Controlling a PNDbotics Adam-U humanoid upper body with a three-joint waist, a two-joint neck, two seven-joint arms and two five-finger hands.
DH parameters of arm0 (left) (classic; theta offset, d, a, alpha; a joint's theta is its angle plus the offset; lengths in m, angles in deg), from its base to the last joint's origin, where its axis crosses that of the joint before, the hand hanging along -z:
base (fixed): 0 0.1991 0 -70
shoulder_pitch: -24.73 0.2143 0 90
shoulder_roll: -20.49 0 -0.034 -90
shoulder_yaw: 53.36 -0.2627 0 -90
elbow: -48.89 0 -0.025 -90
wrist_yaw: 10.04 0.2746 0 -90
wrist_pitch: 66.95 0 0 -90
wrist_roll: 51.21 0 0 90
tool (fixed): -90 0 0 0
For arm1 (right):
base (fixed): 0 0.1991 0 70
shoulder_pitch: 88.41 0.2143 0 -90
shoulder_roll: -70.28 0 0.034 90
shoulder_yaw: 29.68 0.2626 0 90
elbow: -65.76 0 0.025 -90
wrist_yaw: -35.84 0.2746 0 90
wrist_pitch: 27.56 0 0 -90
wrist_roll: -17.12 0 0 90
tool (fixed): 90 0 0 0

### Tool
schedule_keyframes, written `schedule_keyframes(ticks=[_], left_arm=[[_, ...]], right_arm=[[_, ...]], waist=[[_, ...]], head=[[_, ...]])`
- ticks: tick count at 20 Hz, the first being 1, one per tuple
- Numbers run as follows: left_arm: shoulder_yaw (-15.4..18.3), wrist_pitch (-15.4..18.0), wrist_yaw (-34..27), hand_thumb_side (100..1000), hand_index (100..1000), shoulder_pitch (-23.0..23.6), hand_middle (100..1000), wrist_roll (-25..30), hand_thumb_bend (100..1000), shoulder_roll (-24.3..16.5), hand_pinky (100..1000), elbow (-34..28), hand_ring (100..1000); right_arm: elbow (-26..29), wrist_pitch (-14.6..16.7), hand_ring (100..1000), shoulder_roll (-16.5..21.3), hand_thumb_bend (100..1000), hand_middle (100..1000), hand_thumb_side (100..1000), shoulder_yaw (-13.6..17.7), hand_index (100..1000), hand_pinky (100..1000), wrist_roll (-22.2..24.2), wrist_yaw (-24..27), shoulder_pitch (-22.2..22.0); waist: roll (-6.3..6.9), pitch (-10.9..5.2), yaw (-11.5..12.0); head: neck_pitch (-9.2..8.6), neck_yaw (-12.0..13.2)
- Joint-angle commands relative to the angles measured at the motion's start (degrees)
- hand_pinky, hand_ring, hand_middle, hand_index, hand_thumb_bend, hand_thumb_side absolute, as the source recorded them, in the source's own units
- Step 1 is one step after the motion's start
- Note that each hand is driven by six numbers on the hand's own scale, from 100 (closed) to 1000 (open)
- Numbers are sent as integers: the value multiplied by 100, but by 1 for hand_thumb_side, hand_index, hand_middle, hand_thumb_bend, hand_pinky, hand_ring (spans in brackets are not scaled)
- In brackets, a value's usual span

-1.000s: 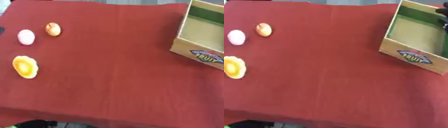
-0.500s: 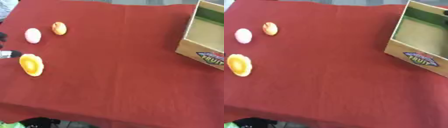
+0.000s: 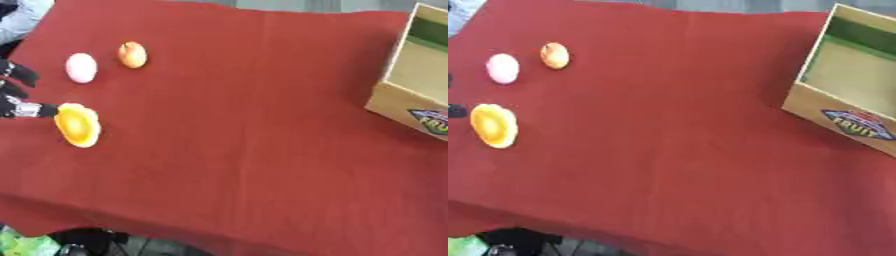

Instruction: Pick up the objects with one hand, pass them to the other hand, and then place them into the box on the other side of the table.

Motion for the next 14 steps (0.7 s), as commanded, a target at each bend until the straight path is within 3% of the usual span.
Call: schedule_keyframes(ticks=[1,7,14], left_arm=[[2,33,-94,204,814,-130,752,133,682,-271,876,54,739],[-185,7,-28,184,818,-340,762,411,663,-261,881,270,762],[-254,41,185,178,824,-488,772,687,659,-244,885,398,778]], right_arm=[[69,14,1000,192,100,732,629,7,834,970,15,-15,49],[70,26,1000,181,100,732,630,2,833,970,20,-24,51],[78,87,1000,205,100,732,636,14,833,970,5,-50,72]], waist=[[67,-113,-14],[49,-84,-70],[-3,66,-93]], head=[[-52,9],[1,-92],[47,-225]])
